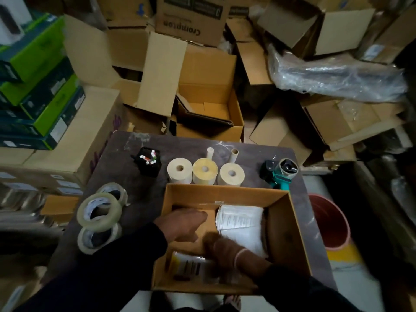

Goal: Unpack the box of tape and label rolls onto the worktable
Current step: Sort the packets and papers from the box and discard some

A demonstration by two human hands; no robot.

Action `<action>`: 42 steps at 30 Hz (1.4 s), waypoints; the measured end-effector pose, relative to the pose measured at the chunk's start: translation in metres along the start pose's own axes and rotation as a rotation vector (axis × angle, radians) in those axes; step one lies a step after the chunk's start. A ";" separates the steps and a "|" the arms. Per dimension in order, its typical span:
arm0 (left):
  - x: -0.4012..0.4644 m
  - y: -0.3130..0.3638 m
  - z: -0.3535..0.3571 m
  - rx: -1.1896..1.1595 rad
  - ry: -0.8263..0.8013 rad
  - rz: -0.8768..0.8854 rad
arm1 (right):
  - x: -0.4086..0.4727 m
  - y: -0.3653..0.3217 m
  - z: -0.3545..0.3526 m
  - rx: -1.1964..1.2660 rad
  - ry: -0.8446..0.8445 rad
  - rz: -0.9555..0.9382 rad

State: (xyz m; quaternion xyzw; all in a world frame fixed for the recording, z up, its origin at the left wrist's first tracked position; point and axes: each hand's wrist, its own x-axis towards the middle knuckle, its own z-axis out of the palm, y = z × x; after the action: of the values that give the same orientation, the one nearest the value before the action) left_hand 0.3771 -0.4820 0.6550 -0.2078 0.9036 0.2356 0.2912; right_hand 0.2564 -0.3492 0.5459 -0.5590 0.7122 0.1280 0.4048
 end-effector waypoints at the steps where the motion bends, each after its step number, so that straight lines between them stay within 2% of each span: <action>1: -0.001 0.002 -0.002 -0.029 0.028 -0.015 | 0.002 -0.003 0.001 0.047 -0.001 0.017; 3: -0.002 0.004 -0.007 -0.120 0.111 -0.038 | 0.002 -0.005 0.003 0.013 0.011 0.025; 5: -0.002 0.002 -0.011 -0.223 0.234 -0.029 | -0.002 -0.004 -0.001 -0.032 0.041 -0.045; 6: -0.002 0.001 -0.013 -0.270 0.323 -0.015 | -0.006 -0.001 -0.006 0.024 0.072 -0.095; 9: -0.001 0.003 -0.021 -0.496 0.608 0.009 | -0.021 0.019 -0.035 0.323 0.102 -0.210; 13: 0.003 0.013 -0.038 -0.823 0.846 -0.011 | -0.082 0.045 -0.102 0.749 0.136 -0.408; 15: 0.005 0.026 -0.047 -1.039 0.911 -0.008 | -0.110 0.062 -0.123 0.963 0.138 -0.434; 17: 0.010 0.046 -0.055 -1.326 0.897 -0.007 | -0.128 0.081 -0.135 1.118 0.224 -0.408; 20: 0.022 0.080 -0.060 -1.415 0.699 0.066 | -0.138 0.107 -0.144 1.322 0.427 -0.368; 22: 0.033 0.103 -0.058 -1.328 0.586 0.132 | -0.141 0.121 -0.147 1.417 0.521 -0.344; 26: 0.058 0.132 -0.057 -1.087 0.551 0.221 | -0.156 0.149 -0.146 1.563 0.619 -0.291; 32: 0.103 0.178 -0.072 -1.063 0.564 0.215 | -0.163 0.208 -0.132 1.607 0.753 -0.184; 39: 0.164 0.237 -0.085 -0.938 0.488 0.222 | -0.183 0.275 -0.105 1.910 0.753 -0.182; 42: 0.193 0.261 -0.085 -0.873 0.487 0.206 | -0.188 0.302 -0.090 1.932 0.811 -0.042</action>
State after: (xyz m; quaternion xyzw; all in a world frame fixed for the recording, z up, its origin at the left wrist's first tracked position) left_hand 0.0637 -0.3650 0.6751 -0.2690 0.7782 0.5635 -0.0664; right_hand -0.0453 -0.1730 0.6567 -0.0112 0.5840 -0.6993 0.4121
